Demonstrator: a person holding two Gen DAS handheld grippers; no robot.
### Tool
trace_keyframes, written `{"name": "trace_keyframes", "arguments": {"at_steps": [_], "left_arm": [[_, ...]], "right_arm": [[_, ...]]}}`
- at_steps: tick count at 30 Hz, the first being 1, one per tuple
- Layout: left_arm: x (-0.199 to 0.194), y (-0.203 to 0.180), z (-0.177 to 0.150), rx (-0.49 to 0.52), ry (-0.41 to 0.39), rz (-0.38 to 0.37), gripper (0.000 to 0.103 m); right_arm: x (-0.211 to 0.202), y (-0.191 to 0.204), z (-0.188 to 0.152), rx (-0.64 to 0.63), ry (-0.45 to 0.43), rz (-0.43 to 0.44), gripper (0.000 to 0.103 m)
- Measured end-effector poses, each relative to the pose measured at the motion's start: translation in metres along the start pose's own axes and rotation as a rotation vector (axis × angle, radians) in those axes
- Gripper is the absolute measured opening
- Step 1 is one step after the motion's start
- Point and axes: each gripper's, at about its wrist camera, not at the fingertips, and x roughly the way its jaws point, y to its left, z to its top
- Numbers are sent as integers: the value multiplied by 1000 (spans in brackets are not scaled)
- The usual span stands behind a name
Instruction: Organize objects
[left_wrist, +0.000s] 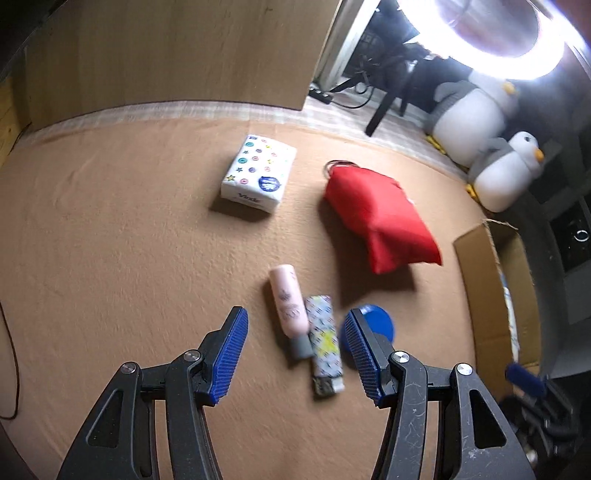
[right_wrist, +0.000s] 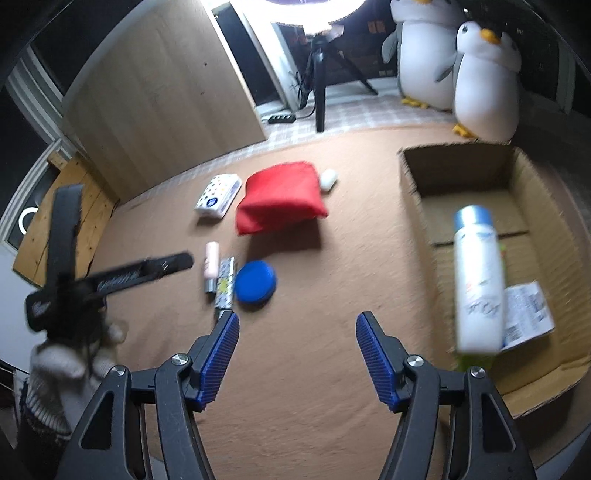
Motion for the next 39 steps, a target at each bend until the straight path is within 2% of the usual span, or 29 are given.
{"name": "trace_keyframes", "arguments": {"at_steps": [8, 17, 25, 39], "left_arm": [[28, -9, 13, 29, 46, 6, 55], [47, -16, 12, 62, 55, 70, 35], [49, -2, 8, 62, 54, 76, 22], [29, 54, -15, 32, 49, 52, 22]], "right_arm": [[6, 1, -7, 49, 33, 21, 62], [13, 4, -11, 74, 59, 40, 62], [34, 25, -8, 50, 93, 62, 61], [101, 66, 8, 12, 203, 113, 39]]}}
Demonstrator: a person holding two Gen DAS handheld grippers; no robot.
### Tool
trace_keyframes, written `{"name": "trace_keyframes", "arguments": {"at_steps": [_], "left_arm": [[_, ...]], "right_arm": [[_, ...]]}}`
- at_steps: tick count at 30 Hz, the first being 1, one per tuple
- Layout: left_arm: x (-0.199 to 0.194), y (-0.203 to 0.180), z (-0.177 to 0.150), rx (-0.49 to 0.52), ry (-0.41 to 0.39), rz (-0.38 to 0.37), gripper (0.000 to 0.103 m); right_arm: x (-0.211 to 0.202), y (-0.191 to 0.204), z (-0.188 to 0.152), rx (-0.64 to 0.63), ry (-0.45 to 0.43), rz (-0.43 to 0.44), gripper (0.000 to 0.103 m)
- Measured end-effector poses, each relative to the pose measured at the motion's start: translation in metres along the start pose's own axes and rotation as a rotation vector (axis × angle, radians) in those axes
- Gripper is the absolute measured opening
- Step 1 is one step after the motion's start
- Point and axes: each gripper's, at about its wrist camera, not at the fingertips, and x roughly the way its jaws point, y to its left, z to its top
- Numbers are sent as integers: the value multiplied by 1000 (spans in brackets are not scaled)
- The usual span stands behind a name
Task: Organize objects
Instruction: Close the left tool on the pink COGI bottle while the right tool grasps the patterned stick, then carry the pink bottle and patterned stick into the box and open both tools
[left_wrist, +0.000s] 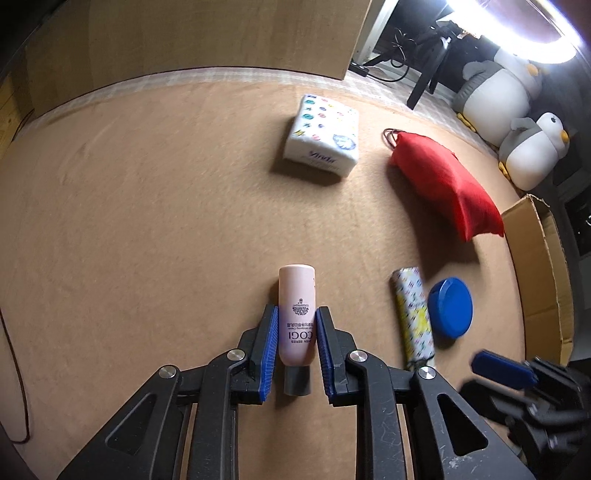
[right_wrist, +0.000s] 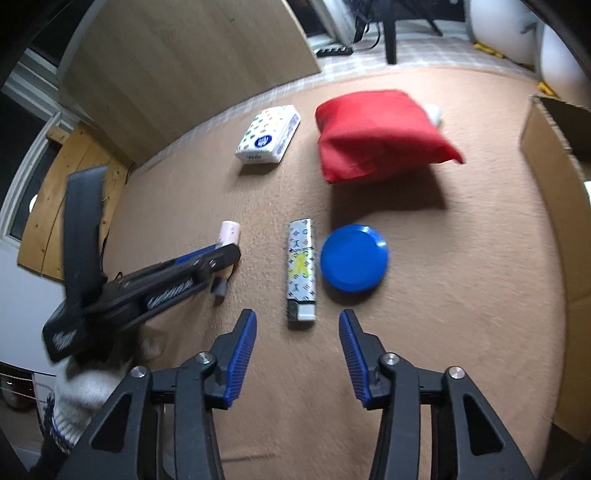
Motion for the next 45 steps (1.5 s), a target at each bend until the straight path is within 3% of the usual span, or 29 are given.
{"name": "trace_keyframes", "arguments": {"at_steps": [10, 22, 28, 38, 45], "left_arm": [[-11, 21, -14, -13, -2, -22, 22], [-15, 35, -19, -20, -4, -45, 22], [-17, 40, -21, -28, -2, -65, 22], [-25, 40, -34, -50, -6, -89, 22], [-39, 24, -38, -42, -25, -109, 22]], "right_arm": [[34, 7, 16, 12, 44, -28, 37], [54, 33, 38, -101, 14, -192, 36], [61, 47, 39, -216, 16, -280, 21], [51, 41, 27, -207, 16, -227, 21], [23, 37, 11, -191, -26, -174, 21]]}}
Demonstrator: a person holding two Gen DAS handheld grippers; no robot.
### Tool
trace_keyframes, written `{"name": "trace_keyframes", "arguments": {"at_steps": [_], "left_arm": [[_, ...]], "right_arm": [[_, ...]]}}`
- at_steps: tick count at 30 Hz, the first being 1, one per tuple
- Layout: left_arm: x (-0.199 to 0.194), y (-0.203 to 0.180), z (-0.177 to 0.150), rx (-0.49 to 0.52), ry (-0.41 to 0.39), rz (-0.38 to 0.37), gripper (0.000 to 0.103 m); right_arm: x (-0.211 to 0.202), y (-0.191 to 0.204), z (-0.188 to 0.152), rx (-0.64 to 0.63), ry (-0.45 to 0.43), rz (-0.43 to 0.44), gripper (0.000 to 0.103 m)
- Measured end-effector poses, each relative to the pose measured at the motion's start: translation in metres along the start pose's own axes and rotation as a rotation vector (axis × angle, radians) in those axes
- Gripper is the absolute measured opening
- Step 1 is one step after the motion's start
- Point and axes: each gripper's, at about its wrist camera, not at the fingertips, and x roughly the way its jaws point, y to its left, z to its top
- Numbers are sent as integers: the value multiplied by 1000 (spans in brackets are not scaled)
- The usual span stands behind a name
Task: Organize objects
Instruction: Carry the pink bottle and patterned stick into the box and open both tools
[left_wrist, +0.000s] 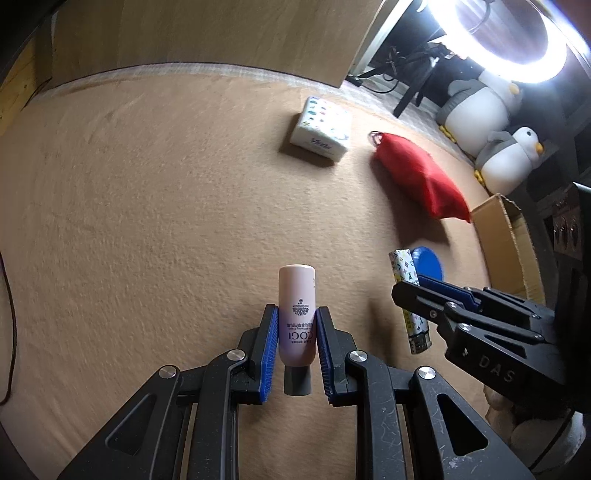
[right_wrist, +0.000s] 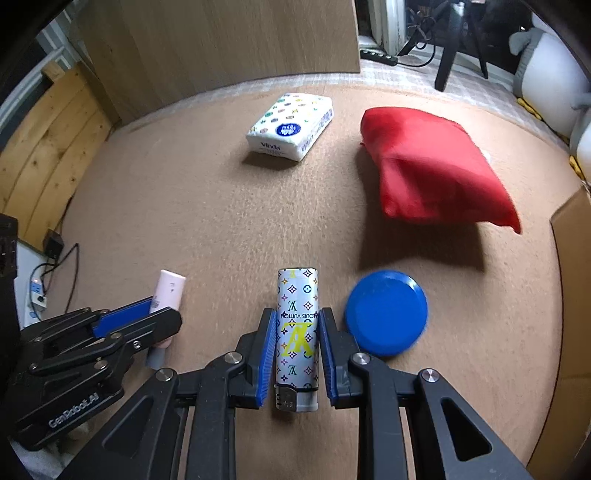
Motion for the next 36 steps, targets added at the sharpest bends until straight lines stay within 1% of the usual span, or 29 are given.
{"name": "trace_keyframes", "arguments": {"at_steps": [6, 11, 18, 22, 28, 33, 36], "left_arm": [[-11, -30, 1, 31, -20, -32, 22], [-17, -64, 6, 73, -36, -69, 22], [-16, -133, 17, 161, -46, -129, 22], [-9, -176, 21, 215, -41, -166, 22], [1, -238, 18, 281, -22, -218, 22], [19, -284, 17, 319, 3, -248, 22], [27, -302, 15, 330, 21, -264, 22]], "right_arm": [[-33, -16, -7, 15, -52, 15, 21], [-70, -42, -21, 41, -104, 0, 21], [-122, -97, -42, 96, -179, -66, 21], [-148, -137, -55, 149, -218, -110, 21], [-169, -194, -70, 228, -244, -163, 21], [-172, -226, -77, 271, -244, -190, 21], [-172, -239, -81, 286, -240, -201, 21]]}}
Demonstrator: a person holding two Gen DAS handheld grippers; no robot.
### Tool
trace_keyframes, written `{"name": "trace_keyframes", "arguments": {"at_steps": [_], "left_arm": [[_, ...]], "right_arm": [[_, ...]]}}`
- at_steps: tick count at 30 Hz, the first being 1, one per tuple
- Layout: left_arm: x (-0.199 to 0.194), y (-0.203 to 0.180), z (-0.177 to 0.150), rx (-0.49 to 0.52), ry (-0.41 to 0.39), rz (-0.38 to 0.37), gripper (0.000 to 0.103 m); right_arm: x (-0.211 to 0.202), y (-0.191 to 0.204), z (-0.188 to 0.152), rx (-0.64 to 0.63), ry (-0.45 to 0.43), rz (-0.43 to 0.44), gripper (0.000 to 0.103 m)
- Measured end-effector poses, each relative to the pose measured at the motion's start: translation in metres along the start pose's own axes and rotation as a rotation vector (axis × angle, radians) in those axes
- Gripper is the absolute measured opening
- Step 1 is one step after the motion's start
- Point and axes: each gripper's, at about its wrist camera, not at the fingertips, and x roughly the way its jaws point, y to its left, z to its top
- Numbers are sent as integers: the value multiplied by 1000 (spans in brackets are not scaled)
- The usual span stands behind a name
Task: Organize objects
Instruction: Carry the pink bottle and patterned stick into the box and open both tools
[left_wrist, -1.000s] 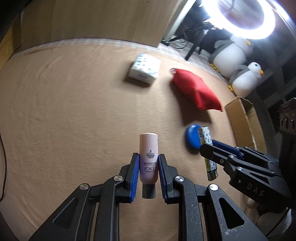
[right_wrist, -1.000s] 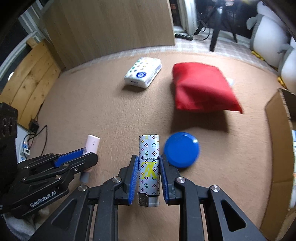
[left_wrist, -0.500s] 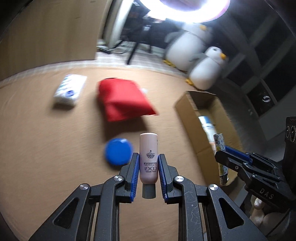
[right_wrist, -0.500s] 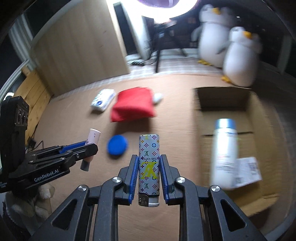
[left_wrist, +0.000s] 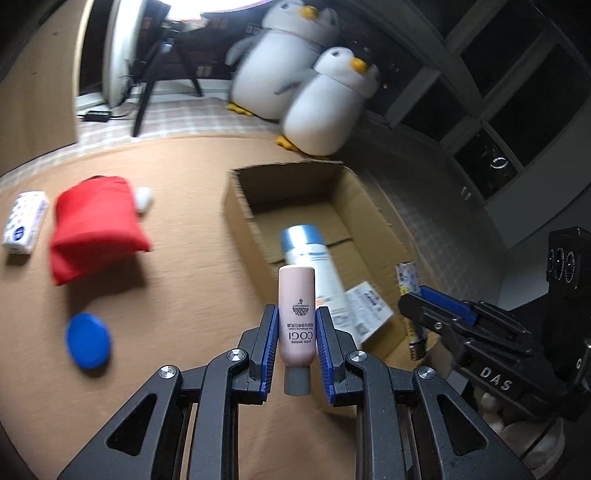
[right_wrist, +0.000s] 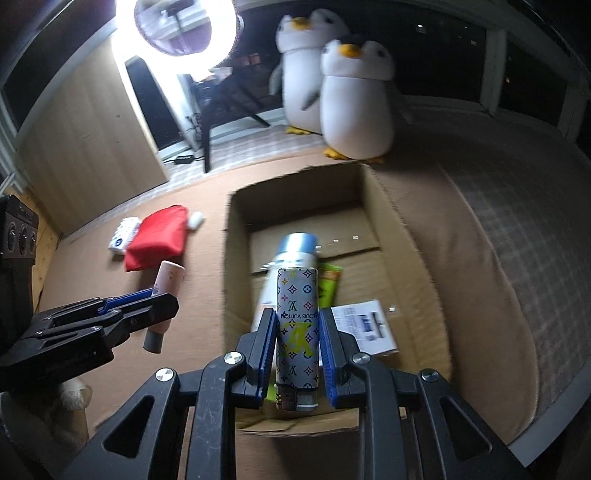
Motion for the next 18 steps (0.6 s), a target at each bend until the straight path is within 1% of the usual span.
{"name": "trace_keyframes", "arguments": {"at_steps": [5, 11, 12, 13, 15, 16, 17, 18], "left_arm": [[19, -24, 4, 23, 22, -7, 22], [28, -37, 4, 45, 35, -25, 22], [28, -38, 4, 49, 35, -31, 25], [28, -39, 3, 52, 40, -31, 36], [27, -39, 3, 52, 35, -28, 51], [26, -39, 3, 54, 29, -21, 51], [25, -38, 3, 54, 28, -18, 51], [24, -37, 2, 54, 28, -19, 51]], "right_arm": [[6, -19, 1, 20, 8, -17, 21], [8, -31, 2, 31, 11, -27, 21], [8, -33, 2, 33, 12, -27, 21], [8, -34, 2, 35, 11, -28, 21], [6, -35, 3, 37, 5, -37, 24], [5, -35, 4, 37, 3, -39, 30], [4, -35, 4, 37, -1, -40, 34], [4, -35, 4, 37, -3, -43, 35]]}}
